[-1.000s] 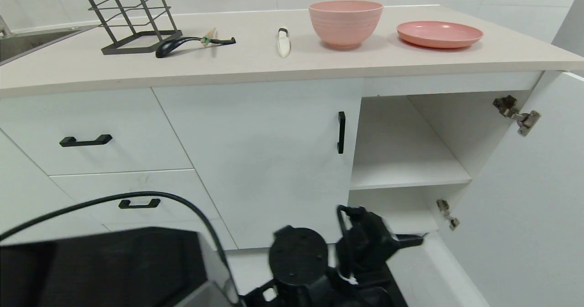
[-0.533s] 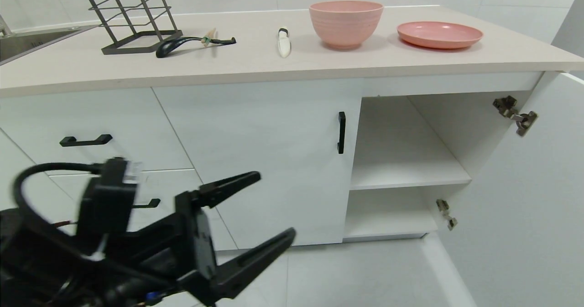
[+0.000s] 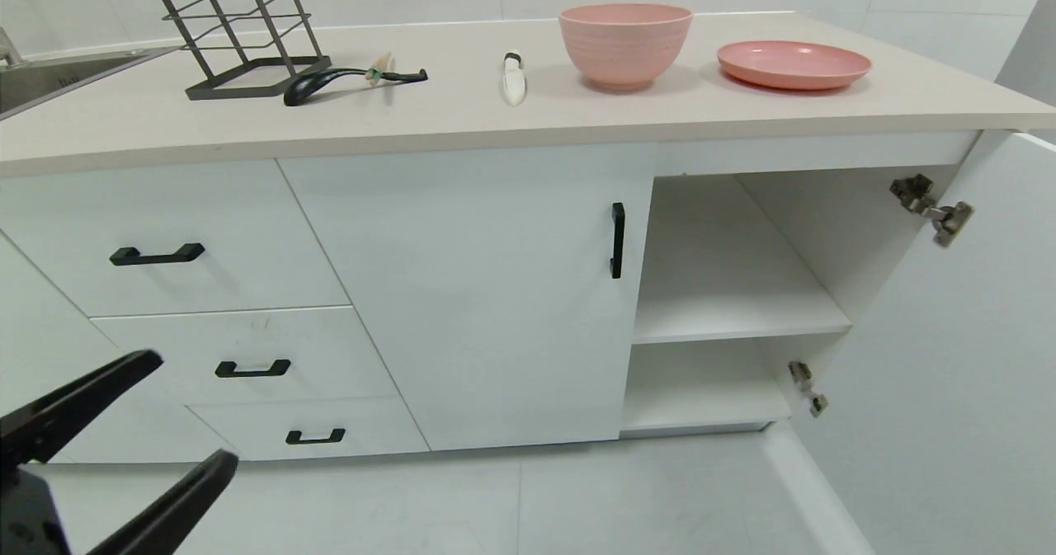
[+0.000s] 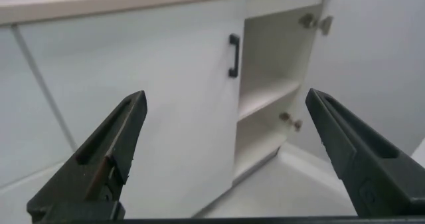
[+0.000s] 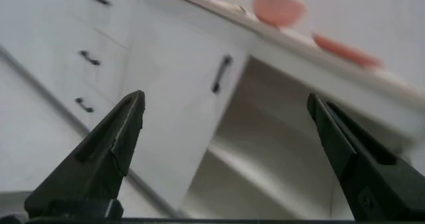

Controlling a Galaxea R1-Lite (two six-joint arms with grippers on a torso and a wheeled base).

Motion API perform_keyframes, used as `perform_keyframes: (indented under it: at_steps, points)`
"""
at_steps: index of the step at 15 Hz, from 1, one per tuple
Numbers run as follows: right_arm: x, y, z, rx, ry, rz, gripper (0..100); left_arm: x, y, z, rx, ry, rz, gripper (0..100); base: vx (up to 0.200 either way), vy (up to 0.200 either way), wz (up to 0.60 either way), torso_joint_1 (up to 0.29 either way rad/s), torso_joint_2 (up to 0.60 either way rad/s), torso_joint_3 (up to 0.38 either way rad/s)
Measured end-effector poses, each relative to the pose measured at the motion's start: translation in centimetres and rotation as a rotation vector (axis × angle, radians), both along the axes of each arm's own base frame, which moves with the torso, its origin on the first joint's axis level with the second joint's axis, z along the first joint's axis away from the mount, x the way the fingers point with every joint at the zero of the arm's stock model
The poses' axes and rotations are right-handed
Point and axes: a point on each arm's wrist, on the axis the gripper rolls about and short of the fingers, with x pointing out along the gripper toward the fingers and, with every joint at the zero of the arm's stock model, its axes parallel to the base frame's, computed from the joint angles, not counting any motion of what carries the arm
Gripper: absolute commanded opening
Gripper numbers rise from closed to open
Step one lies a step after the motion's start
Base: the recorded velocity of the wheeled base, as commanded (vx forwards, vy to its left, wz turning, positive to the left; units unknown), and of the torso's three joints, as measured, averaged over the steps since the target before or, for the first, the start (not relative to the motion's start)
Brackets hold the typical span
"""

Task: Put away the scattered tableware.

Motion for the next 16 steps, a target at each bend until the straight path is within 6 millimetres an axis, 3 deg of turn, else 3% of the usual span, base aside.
perform_keyframes:
  at_steps: [2,4,8,12,16]
  points:
    - [0.0,-0.4,-2.6,0.172,0.24,-0.199,100,-2.4,0.8,-1.4,0.016,0.056,0.069,100,0.0,0.0,0.0,0.0,0.0,0.0]
    - [-0.1,-0.6,-5.3,0.227,0.47,-0.324,100,-4.6,1.2,-3.5,0.032,0.146,0.116,100,0.0,0.0,0.0,0.0,0.0,0.0]
    - [-0.4,-0.8,-5.8,0.243,0.442,-0.429,100,-8.5,1.5,-8.9,0.081,0.336,0.205,100,0.0,0.0,0.0,0.0,0.0,0.0]
    - [-0.4,-1.2,-6.2,0.256,0.447,-0.592,100,-9.2,2.4,-9.3,0.084,0.23,0.641,100,0.0,0.0,0.0,0.0,0.0,0.0]
    - [-0.4,-1.1,-6.2,0.314,0.47,-0.572,100,-9.4,2.4,-9.6,0.009,0.252,0.652,100,0.0,0.0,0.0,0.0,0.0,0.0]
